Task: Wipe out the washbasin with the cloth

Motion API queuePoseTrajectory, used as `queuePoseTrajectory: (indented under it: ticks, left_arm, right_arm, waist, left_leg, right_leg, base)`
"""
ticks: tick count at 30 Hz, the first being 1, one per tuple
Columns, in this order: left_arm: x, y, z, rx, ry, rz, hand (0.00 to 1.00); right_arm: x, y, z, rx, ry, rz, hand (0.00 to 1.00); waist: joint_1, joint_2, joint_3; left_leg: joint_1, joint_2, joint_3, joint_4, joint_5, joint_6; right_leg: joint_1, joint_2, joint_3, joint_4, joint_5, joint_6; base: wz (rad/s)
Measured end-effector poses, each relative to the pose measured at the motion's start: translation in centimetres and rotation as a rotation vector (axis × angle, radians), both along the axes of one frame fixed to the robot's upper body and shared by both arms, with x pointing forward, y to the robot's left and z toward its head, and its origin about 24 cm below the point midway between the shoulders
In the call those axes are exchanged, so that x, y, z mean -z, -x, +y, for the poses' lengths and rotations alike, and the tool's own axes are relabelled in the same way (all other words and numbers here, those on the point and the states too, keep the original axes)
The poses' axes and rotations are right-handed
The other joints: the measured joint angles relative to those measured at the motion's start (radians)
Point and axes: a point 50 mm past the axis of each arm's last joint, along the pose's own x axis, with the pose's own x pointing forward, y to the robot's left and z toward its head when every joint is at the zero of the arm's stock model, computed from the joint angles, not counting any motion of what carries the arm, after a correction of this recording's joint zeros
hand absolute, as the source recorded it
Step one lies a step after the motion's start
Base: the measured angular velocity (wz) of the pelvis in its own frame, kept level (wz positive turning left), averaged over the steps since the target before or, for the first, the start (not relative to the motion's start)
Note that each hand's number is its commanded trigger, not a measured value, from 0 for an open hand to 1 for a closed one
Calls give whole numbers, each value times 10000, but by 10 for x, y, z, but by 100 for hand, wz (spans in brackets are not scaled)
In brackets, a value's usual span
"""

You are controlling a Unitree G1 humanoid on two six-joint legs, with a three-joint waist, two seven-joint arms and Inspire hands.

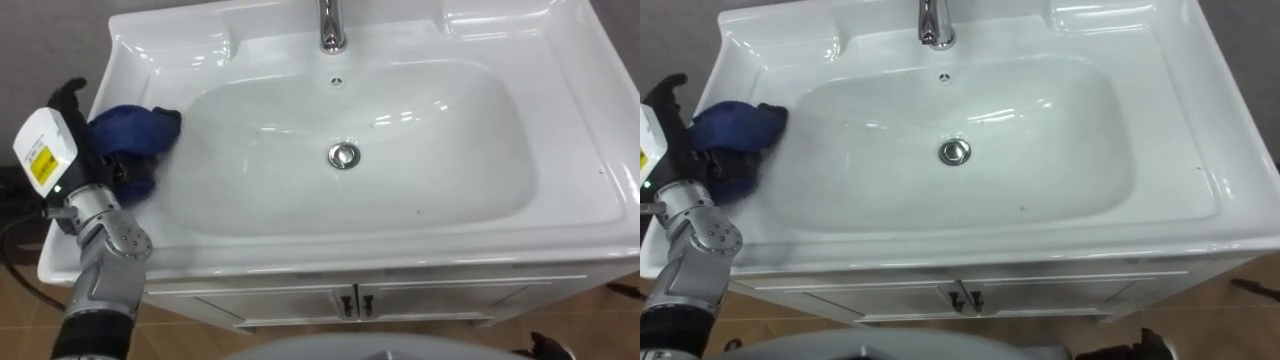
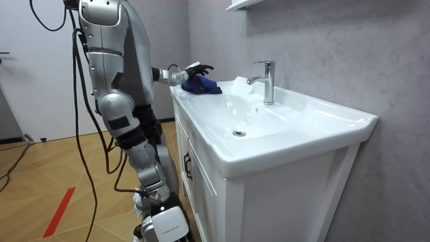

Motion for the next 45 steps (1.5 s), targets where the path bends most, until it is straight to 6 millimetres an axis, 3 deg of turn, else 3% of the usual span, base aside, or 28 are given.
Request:
queuePoseTrajectory:
  ticks: [19,30,40,45]
  left_arm:
    - [-3,-2,0,-161,17,-343,0]
    - [-10,-5,-1,-912,3124,-1805,0]
    - [-10,-6,-3,-1087,5087,-2339,0]
    - [-7,-8,-4,-1049,6234,-2384,0]
  right_arm:
    - [3,11,2,70,-257,613,0]
    - [4,7,7,465,-429,388,0]
    - [5,-2,10,767,-462,51,0]
    - [5,-3,10,1271,-624,-155,0]
  waist:
    - [-226,51,14]
    - [-190,-37,59]
    - [-151,-358,35]
    - [-129,-309,3]
  left_leg:
    - [11,0,7,13,0,0]
    - [29,-13,10,-60,0,0]
    - [189,-12,30,-70,0,0]
    - [204,-11,41,-44,-1,0]
  right_leg:
    - [-5,0,41,27,0,0]
    - [-7,-7,22,9,-16,21]
    - [133,-7,27,11,-17,22]
    - [150,-7,24,28,-16,22]
  base:
    - [0]
    - [0]
    - [0]
    - [0]
